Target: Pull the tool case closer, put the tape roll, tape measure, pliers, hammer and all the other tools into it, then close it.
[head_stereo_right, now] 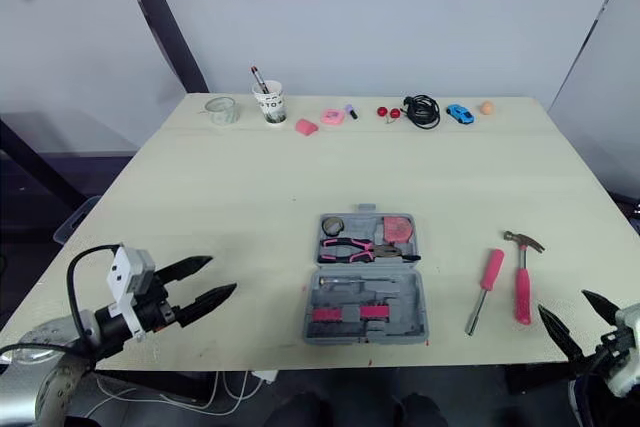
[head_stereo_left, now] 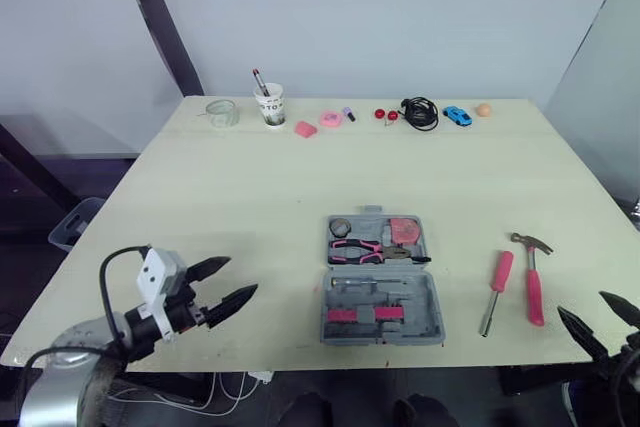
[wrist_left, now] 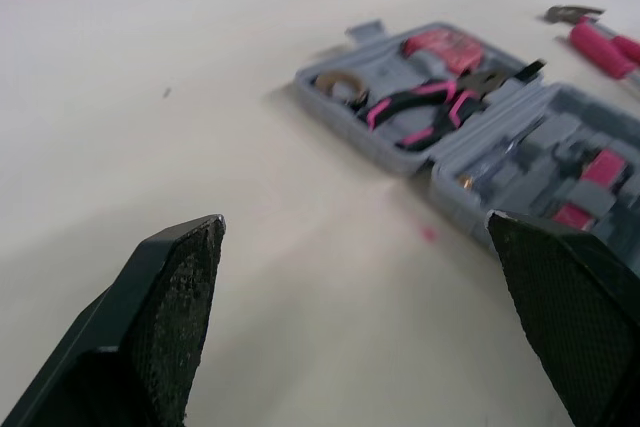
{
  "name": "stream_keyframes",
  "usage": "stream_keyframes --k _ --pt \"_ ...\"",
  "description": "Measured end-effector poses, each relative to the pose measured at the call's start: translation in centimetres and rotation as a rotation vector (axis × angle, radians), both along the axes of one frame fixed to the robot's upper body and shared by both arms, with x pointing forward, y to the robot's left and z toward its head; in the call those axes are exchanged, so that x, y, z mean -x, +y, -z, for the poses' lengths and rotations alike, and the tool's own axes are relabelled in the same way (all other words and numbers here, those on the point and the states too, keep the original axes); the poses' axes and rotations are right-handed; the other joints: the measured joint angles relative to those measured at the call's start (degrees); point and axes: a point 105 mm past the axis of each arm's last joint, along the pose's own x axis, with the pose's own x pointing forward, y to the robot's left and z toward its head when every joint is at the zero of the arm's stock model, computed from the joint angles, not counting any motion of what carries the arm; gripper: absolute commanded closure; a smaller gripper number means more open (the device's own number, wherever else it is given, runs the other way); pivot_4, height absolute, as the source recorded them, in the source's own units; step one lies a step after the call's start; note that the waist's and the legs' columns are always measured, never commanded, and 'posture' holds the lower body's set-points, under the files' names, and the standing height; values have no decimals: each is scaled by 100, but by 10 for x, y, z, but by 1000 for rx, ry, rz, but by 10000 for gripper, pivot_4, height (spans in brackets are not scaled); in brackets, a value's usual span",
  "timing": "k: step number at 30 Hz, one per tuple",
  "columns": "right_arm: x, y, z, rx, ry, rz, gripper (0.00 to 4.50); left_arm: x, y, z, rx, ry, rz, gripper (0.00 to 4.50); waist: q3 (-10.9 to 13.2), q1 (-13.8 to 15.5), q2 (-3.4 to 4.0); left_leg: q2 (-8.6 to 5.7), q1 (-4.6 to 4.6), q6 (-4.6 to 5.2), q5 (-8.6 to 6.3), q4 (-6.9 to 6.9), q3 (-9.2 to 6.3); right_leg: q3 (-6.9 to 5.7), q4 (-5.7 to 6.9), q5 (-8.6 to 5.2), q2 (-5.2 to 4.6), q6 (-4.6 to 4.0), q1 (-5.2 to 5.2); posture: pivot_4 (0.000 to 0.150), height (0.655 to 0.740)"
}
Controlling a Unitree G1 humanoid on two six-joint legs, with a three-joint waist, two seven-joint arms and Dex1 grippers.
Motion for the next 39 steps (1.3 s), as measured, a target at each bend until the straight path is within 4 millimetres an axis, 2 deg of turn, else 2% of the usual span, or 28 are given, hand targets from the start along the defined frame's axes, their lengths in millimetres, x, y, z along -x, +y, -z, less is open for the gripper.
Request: stream_keyframes --k 9,14,16,18,23,29,39 --pt "-38 9 -6 2 15 104 0 -12 -32 -19 -1 -45 185 401 2 -2 -3 -19 -7 1 1 0 -1 0 0 1 7 0 -1 1500 7400" --pt "-63 16 -9 17 19 158 0 -12 -60 -40 1 -74 329 401 2 -5 -2 -22 -7 1 1 0 0 2 1 1 9 1 -1 1500 7400" --pt "-69 18 -9 14 17 170 0 -10 -65 -43 5 -72 356 401 2 -8 -2 -22 -7 1 1 -1 -1 3 1 0 14 0 -1 1500 7400" --pt "-77 16 -4 -1 49 222 0 -10 -74 -46 16 -60 392 401 4 -10 -5 -22 -9 1 1 0 -1 3 1 0 18 0 0 1500 7400" --pt "-100 13 2 -38 108 343 0 -6 -100 -72 42 -117 513 401 6 -15 -5 -23 -11 1 1 2 -1 6 3 1 21 1 -1 1500 7400" --pt "-113 6 14 -83 191 422 0 -7 -108 -87 60 -134 552 401 6 -50 -5 -24 -13 1 2 1 1 6 3 1 25 1 0 1500 7400" --pt "-130 -3 40 -102 286 500 0 -6 -118 -89 62 -128 587 401 7 -174 -4 -23 -11 1 2 -3 -1 11 3 13 32 22 0 1500 7400"
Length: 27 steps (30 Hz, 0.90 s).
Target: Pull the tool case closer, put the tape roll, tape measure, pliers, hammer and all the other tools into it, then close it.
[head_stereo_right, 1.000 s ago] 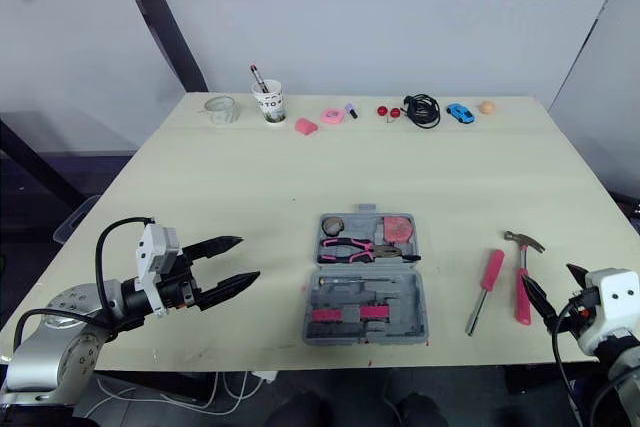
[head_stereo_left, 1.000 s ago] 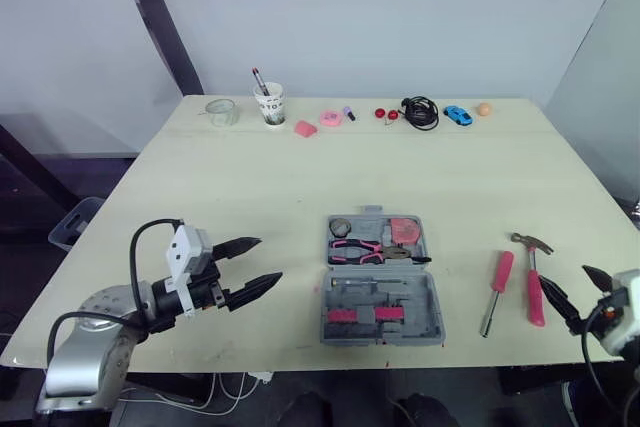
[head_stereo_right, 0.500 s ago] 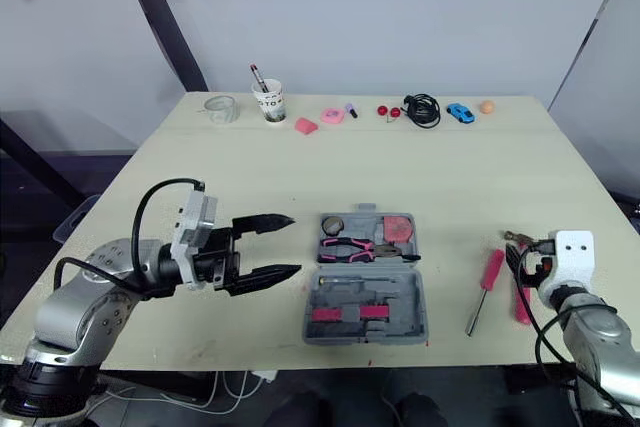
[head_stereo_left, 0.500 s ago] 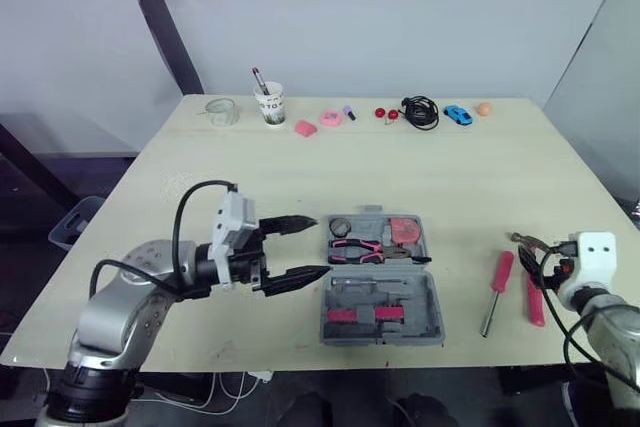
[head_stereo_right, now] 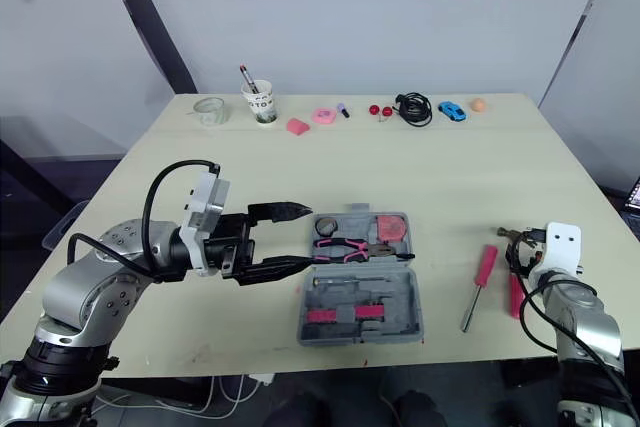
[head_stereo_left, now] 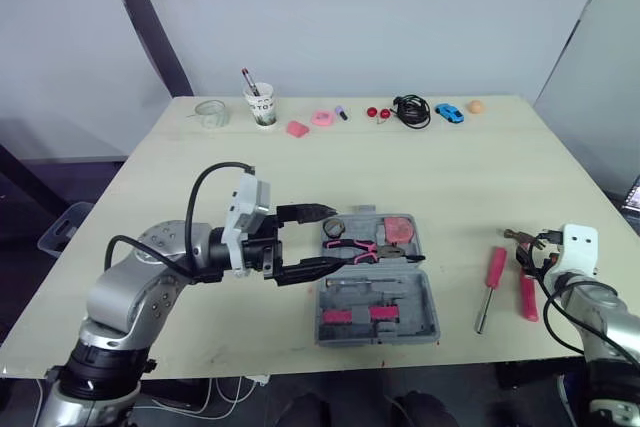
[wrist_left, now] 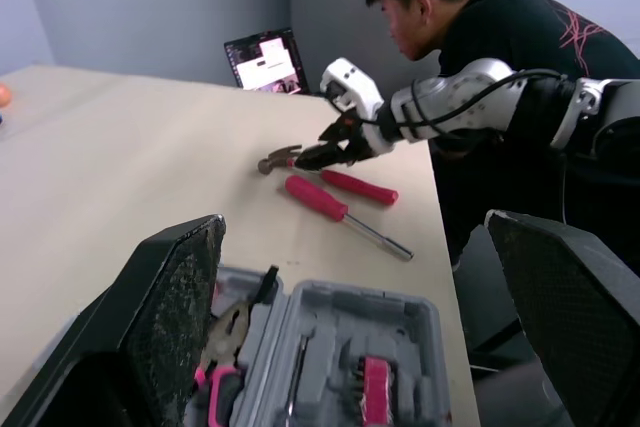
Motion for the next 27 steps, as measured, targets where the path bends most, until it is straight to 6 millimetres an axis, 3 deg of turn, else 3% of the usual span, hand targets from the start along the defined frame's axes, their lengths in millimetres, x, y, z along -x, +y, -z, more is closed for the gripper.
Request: stream_keyframes --k 13,16,19,24,27 --pt "-13 12 10 -2 3 -40 0 0 0 0 -2 -12 -12 401 0 1 0 1 0 0 0 1 -1 3 -1 1 0 2 0 1500 7400" --pt "-17 14 10 -10 -2 -50 8020 0 0 0 -2 -12 -14 0 0 -11 0 2 1 0 0 1 -1 3 -1 1 1 2 0 1500 7400" --pt "-21 21 10 -18 -10 -75 23611 -1 0 0 -3 -13 -15 0 0 -8 0 1 1 0 0 1 -1 3 -1 1 0 2 0 1500 7400" --pt "-25 22 9 -23 -20 -76 44727 -1 0 -1 -4 -17 -15 0 0 -6 0 1 1 0 0 1 -1 4 -1 1 0 2 0 1500 7400" --pt "-26 22 10 -22 -25 -73 44727 -1 0 -1 -7 -22 -19 0 0 -6 0 1 1 0 0 1 0 4 -1 1 0 2 0 1500 7400"
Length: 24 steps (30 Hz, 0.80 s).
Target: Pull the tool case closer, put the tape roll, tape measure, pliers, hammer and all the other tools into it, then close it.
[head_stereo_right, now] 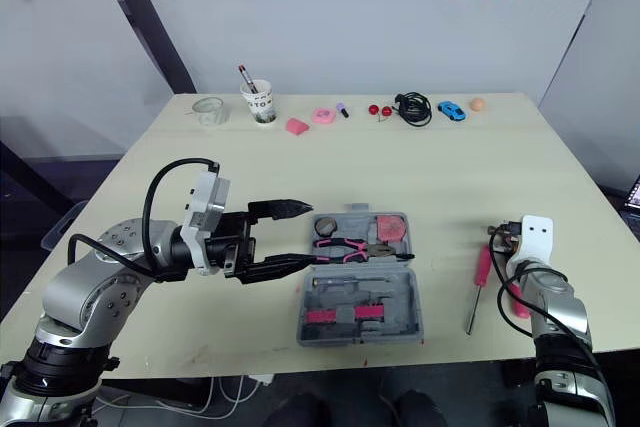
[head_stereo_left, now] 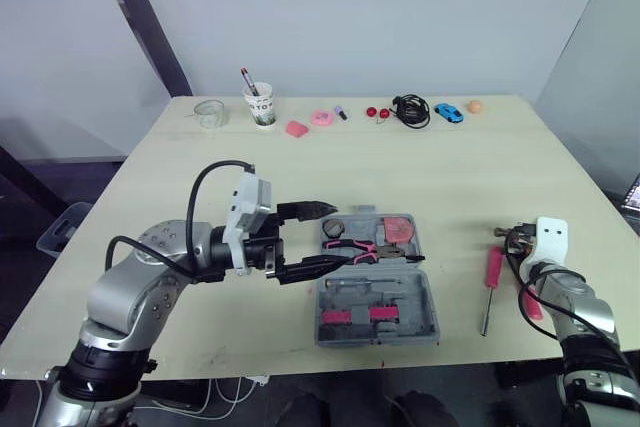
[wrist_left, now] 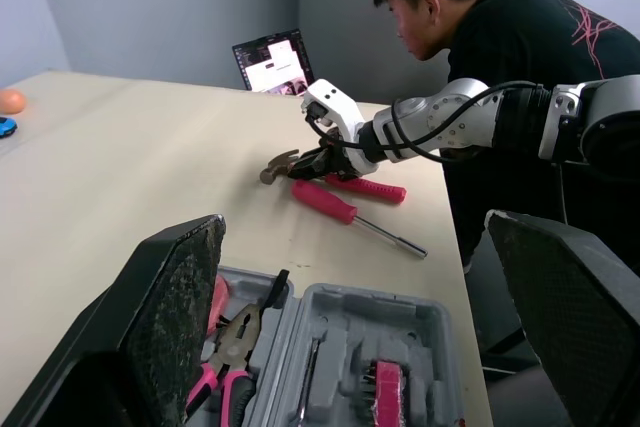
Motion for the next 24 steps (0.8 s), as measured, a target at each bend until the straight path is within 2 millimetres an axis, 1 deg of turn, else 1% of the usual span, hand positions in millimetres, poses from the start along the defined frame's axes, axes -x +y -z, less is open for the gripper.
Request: stream_keyframes --k 5,8,13,15,24 --pt "1 -1 0 5 -2 1 44727 0 0 0 -1 -2 -1 0 0 5 0 0 0 0 0 1 -1 3 0 0 0 -1 0 1500 7400" --pt "6 -2 0 14 0 -3 44727 0 0 0 -1 -3 0 0 0 25 0 0 -2 0 0 -1 -1 -1 0 0 0 0 0 1500 7400" --pt "20 0 1 19 15 -21 44727 0 -1 0 -1 -2 2 0 1 28 1 0 -3 0 0 -3 -3 -2 0 0 0 1 -1 1500 7400" --pt "29 1 2 24 25 -27 44727 2 -2 0 -2 -5 8 0 1 33 1 0 -3 0 0 -3 -4 -3 0 -1 0 0 0 1500 7400" --pt "48 2 4 20 47 -40 44727 4 -5 2 -7 1 24 0 1 34 1 0 -2 0 0 -3 -4 -2 -1 -3 0 -2 0 1500 7400"
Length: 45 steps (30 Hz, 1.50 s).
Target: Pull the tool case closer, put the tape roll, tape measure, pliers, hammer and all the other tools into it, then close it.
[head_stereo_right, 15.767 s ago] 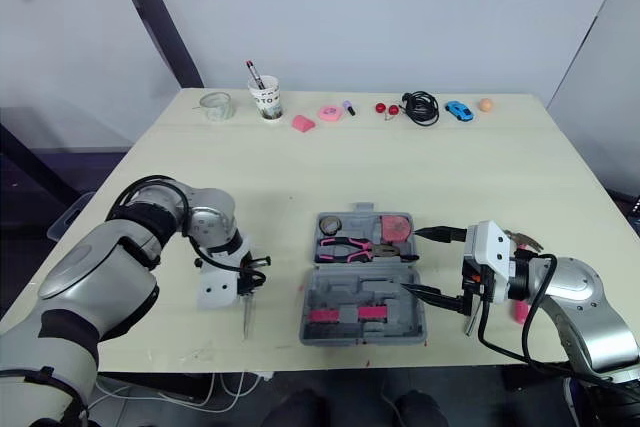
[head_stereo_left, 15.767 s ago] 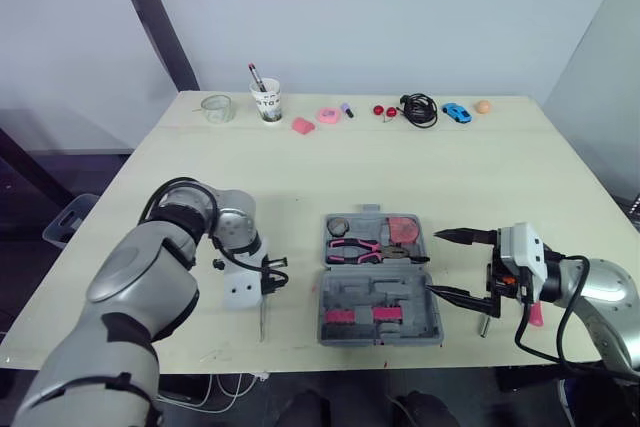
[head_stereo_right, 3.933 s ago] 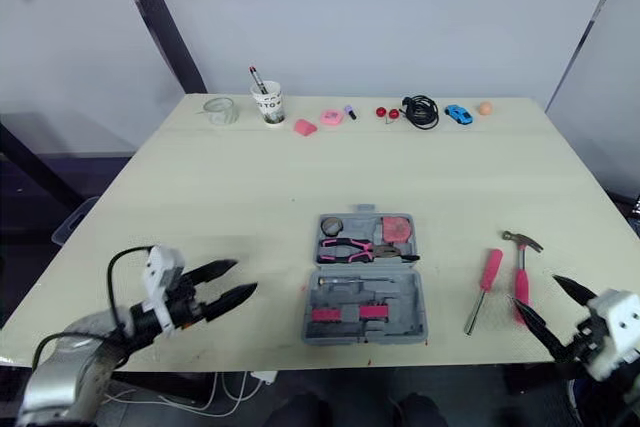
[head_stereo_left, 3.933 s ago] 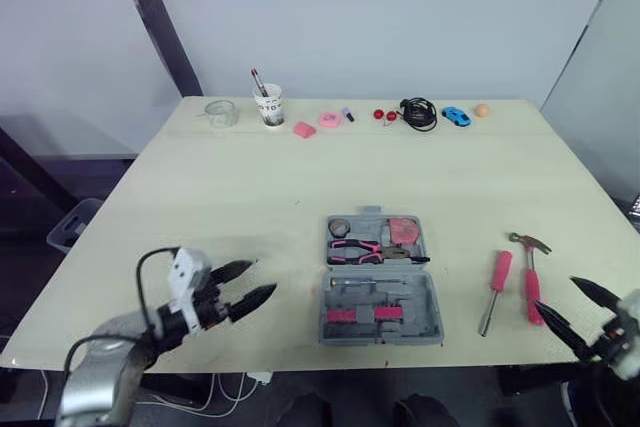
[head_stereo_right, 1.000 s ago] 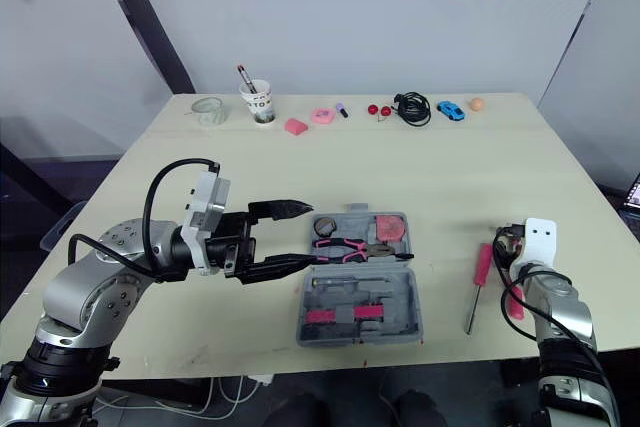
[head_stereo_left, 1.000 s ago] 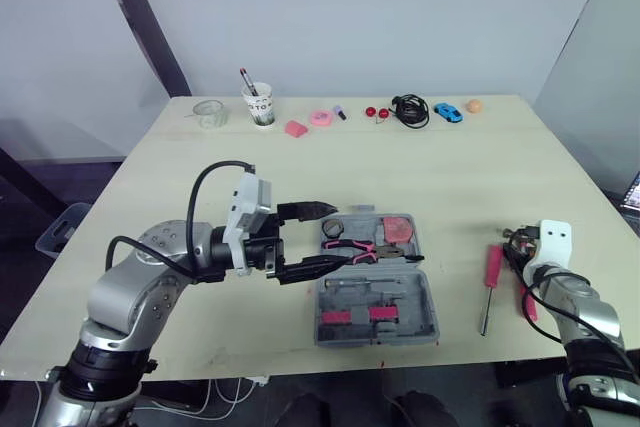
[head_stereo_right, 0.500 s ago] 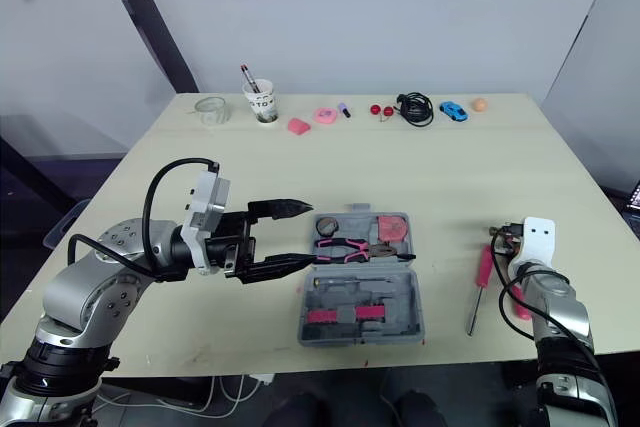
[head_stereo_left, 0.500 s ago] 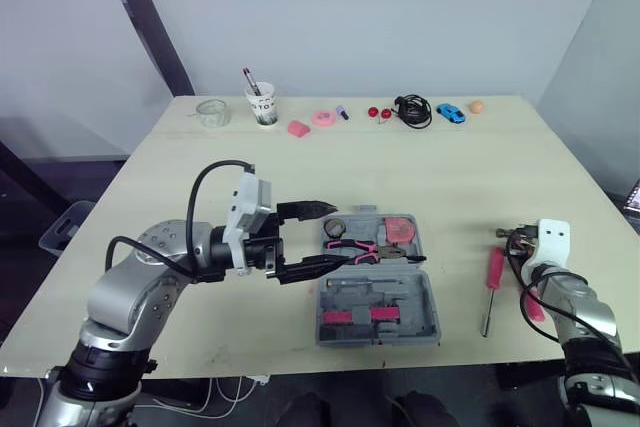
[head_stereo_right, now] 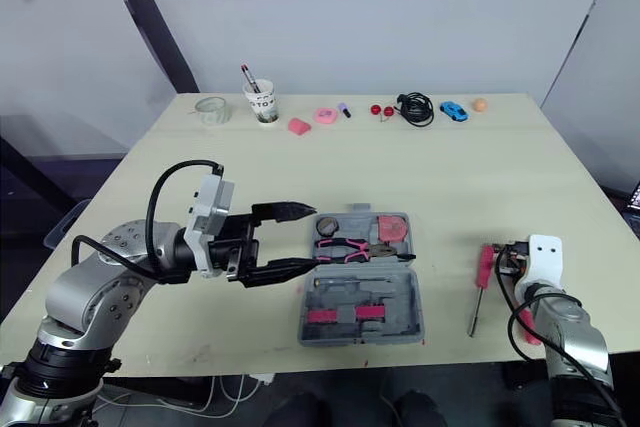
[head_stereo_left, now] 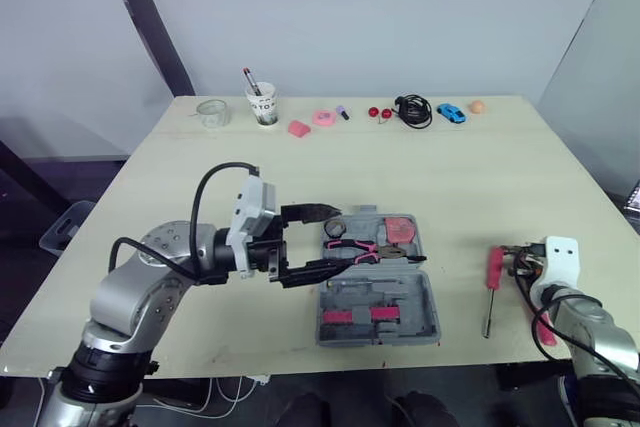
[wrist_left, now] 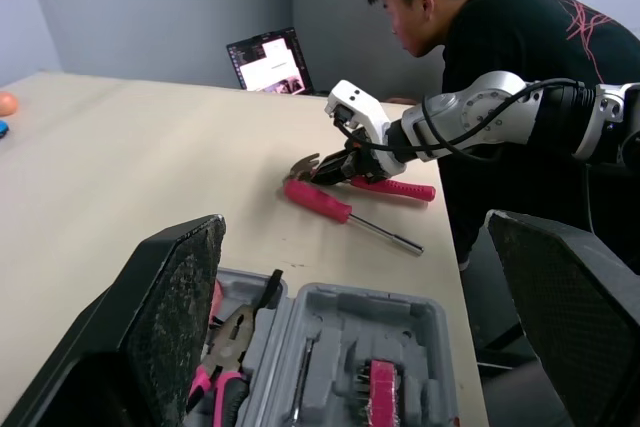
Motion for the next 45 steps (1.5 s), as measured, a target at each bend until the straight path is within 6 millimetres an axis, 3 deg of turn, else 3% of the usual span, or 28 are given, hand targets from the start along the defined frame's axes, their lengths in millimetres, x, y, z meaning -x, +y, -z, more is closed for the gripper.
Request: stream_keyframes --k 9,20,30,45 --pt "12 1 1 -7 19 -5 44727 1 -2 2 -3 7 15 0 0 -2 0 0 0 0 0 0 0 1 0 -7 0 -12 0 1500 7400" --pt "9 41 0 -33 32 -103 44727 3 -3 3 -5 10 31 0 1 -35 -2 4 4 0 0 0 -4 3 0 -11 4 -18 -1 1500 7400" --pt "2 54 -1 -59 19 -109 44727 3 -2 3 -11 11 30 0 1 -34 -2 5 4 0 0 0 -4 3 0 -10 4 -19 -1 1500 7400" --pt "-1 39 1 -26 -1 -140 44727 5 -3 2 -11 1 52 0 1 -2 -3 2 2 0 0 2 -1 5 0 -10 1 -18 0 1500 7400"
